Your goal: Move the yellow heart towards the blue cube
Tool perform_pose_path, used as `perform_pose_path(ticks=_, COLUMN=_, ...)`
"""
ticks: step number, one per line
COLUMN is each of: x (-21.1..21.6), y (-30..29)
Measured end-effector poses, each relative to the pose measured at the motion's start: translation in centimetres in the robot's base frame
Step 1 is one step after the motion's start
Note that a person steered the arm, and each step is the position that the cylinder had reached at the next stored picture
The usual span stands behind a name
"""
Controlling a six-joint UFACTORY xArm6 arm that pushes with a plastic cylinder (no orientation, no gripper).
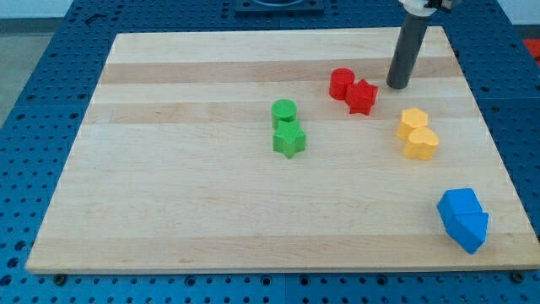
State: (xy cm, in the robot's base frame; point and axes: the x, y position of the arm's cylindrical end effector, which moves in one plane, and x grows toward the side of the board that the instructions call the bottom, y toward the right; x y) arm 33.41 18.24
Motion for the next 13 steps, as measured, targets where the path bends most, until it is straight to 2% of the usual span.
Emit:
perform_pose_path(ticks=3, x=8.2, y=-3.0)
perform_pose_path(ticks=5, x=13.3, y=-3.1)
perform_pose_path(ticks=7, x=13.2, y=-1.7)
perform_pose_path(ticks=8, x=13.3, y=1.6)
perform_pose_path(ticks=9, x=13.3, y=1.6)
perform_pose_path(ticks=11, x=9.9, y=1.6)
perform_pose_path(ticks=13, x=9.5, y=2.0)
